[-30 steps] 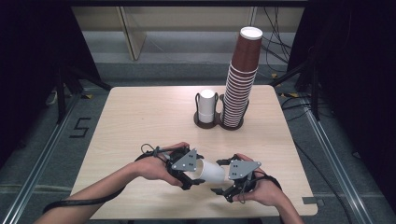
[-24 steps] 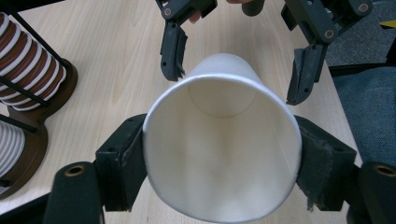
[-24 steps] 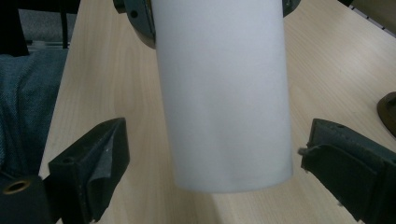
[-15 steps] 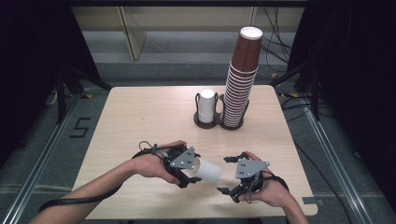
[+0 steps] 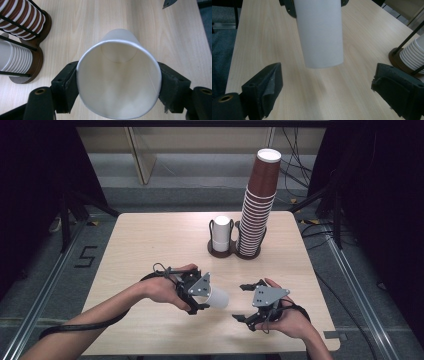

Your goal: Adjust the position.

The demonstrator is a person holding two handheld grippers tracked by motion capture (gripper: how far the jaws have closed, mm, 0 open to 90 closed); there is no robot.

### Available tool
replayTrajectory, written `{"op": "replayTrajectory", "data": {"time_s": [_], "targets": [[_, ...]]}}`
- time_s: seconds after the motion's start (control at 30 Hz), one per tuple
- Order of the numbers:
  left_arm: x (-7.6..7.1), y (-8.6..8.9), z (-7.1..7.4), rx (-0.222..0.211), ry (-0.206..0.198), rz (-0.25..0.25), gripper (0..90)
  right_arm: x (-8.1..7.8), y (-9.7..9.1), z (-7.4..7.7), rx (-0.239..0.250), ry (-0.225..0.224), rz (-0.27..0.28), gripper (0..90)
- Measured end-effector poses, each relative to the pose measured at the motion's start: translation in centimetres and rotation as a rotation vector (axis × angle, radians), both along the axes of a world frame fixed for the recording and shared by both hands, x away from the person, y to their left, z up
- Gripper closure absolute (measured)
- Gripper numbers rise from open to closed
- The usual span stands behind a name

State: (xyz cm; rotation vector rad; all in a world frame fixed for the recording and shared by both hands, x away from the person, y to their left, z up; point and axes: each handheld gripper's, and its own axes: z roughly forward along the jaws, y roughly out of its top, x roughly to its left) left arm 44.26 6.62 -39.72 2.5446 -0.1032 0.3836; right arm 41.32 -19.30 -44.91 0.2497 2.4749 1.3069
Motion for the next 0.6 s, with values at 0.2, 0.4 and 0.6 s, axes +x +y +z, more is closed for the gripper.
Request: {"op": "replayTrajectory", "data": {"time_s": [0.2,0.4,0.6], "targets": [[0.0,-0.4,0.0,0.054,-0.011,-0.016,26.6,0.3,1.4,0.3,-0.006,-0.007,0.016,15.3],[0.3,-0.9,0.1,0.118,-0.027,-0.033,26.6,1.0,3.8,0.6,-0.033,-0.001,0.038,16.2],[0.2,-1.2,0.3,0.121,-0.048,-0.063,26.8,1.6,4.7,0.3,-0.053,-0.013,0.031,17.0]]}}
